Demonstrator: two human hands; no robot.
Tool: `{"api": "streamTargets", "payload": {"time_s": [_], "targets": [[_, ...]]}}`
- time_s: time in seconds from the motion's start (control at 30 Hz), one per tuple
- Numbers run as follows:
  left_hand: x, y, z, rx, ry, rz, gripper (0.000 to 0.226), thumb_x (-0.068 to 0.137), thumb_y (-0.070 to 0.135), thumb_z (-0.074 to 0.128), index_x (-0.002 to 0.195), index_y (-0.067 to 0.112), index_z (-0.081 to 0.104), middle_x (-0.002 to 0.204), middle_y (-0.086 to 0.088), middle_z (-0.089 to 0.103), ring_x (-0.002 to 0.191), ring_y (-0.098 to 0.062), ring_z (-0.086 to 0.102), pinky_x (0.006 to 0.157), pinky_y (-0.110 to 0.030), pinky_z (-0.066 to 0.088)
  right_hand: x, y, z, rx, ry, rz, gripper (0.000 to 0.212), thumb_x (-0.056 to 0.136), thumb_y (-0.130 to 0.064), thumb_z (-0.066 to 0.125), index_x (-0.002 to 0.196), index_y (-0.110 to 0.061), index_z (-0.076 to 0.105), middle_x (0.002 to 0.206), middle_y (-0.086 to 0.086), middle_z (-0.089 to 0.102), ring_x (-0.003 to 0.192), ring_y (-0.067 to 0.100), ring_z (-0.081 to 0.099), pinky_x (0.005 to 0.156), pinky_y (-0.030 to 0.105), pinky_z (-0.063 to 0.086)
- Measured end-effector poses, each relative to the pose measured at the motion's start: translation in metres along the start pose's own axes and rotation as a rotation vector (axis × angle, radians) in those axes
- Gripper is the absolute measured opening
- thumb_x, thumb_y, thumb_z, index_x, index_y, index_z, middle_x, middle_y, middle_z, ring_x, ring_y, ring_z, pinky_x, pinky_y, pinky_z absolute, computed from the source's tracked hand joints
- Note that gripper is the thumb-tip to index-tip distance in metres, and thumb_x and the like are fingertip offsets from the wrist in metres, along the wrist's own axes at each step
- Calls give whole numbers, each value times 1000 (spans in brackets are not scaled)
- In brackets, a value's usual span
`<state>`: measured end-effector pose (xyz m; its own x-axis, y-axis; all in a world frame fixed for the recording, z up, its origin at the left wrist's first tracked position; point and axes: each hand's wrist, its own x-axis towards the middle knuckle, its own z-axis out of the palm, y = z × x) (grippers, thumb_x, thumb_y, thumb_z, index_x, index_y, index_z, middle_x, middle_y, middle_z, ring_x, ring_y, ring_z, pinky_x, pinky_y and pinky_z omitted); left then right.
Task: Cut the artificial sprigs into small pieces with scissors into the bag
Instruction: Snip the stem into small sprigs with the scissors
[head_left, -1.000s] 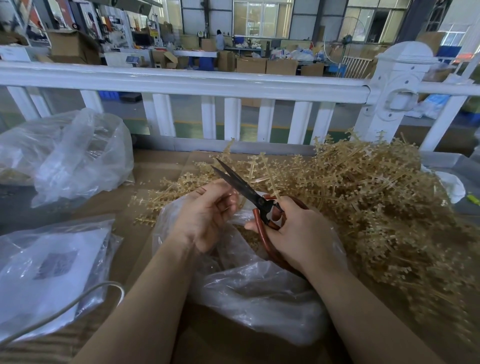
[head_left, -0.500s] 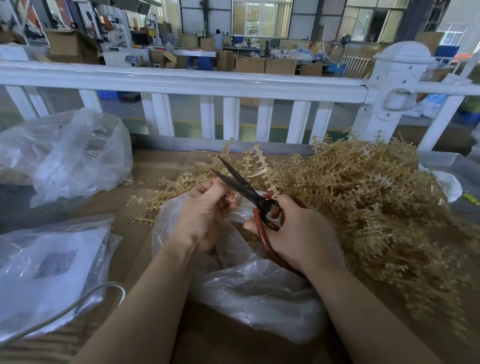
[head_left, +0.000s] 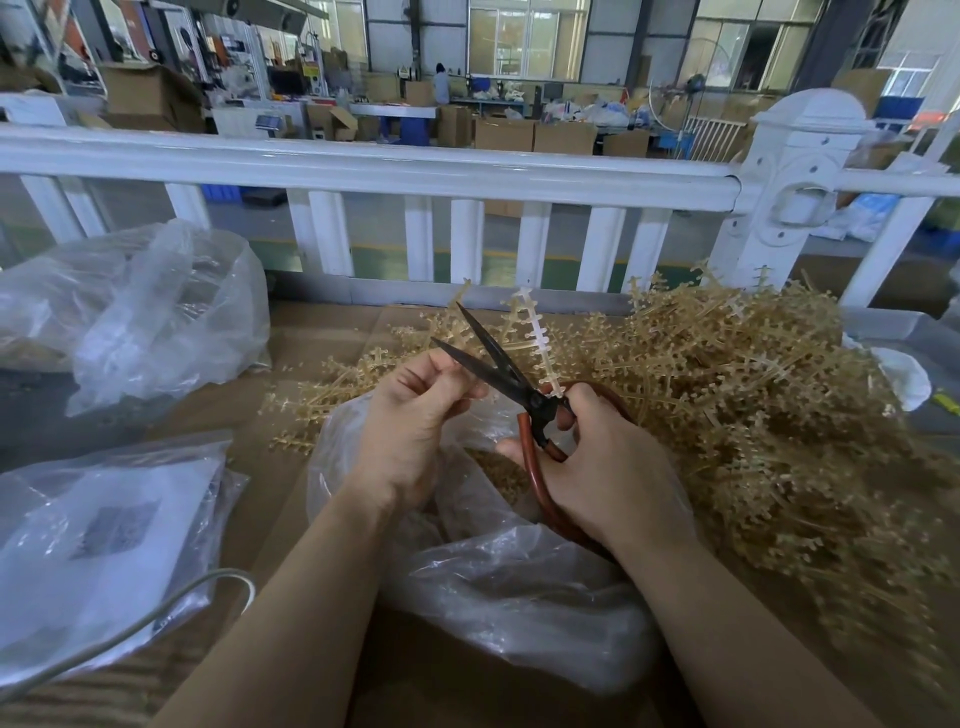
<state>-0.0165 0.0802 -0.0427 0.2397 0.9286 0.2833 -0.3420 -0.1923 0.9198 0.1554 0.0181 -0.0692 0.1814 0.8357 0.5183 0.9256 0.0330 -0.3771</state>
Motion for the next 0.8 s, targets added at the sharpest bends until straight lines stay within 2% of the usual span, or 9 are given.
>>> {"api": "streamTargets", "payload": {"time_s": [0.2, 0.33, 0.5, 0.63, 0.7, 0.8], "targets": [[0, -2, -1, -36, 8, -20, 17, 88, 9, 65, 72, 14, 67, 71, -2, 65, 71, -9, 57, 70, -16, 48, 0, 0, 1, -14, 15, -25, 60, 72, -99, 37, 81, -39, 29, 72, -23, 50, 59, 5, 53, 47, 15, 32], [0, -2, -2, -62, -2, -27, 8, 80, 20, 68, 76, 13, 67, 72, 0, 67, 72, -8, 59, 70, -16, 49, -1, 0, 0, -21, 40, -46, 58, 76, -96, 38, 77, -38, 27, 64, -22, 49, 53, 2, 53, 45, 13, 31], [0, -3, -2, -61, -18, -43, 8, 82, 20, 66, 81, 13, 68, 73, -1, 67, 73, -9, 59, 73, -18, 48, -2, 0, -2, -14, 35, -55, 60, 77, -95, 38, 78, -35, 35, 64, -22, 50, 55, 2, 51, 48, 15, 35], [1, -2, -2, -65, -37, -45, 7, 85, 17, 63, 80, 13, 65, 74, -2, 64, 74, -10, 57, 77, -25, 44, -3, -1, -4, -5, 57, -59, 61, 78, -95, 32, 77, -33, 36, 59, -21, 45, 50, 1, 43, 47, 12, 25], [0, -1, -2, -63, -42, -54, 6, 85, 16, 64, 79, 13, 64, 75, -1, 64, 74, -10, 57, 79, -27, 43, -3, -1, -4, -3, 48, -62, 63, 78, -96, 27, 76, -34, 35, 58, -20, 47, 50, 3, 45, 47, 14, 27], [1, 0, -3, -135, -49, -113, 10, 85, 18, 69, 76, 20, 66, 77, 0, 65, 77, -12, 60, 81, -30, 43, -3, -1, -4, -9, 45, -65, 61, 79, -94, 36, 76, -33, 35, 59, -18, 49, 50, 2, 45, 47, 14, 28]]}}
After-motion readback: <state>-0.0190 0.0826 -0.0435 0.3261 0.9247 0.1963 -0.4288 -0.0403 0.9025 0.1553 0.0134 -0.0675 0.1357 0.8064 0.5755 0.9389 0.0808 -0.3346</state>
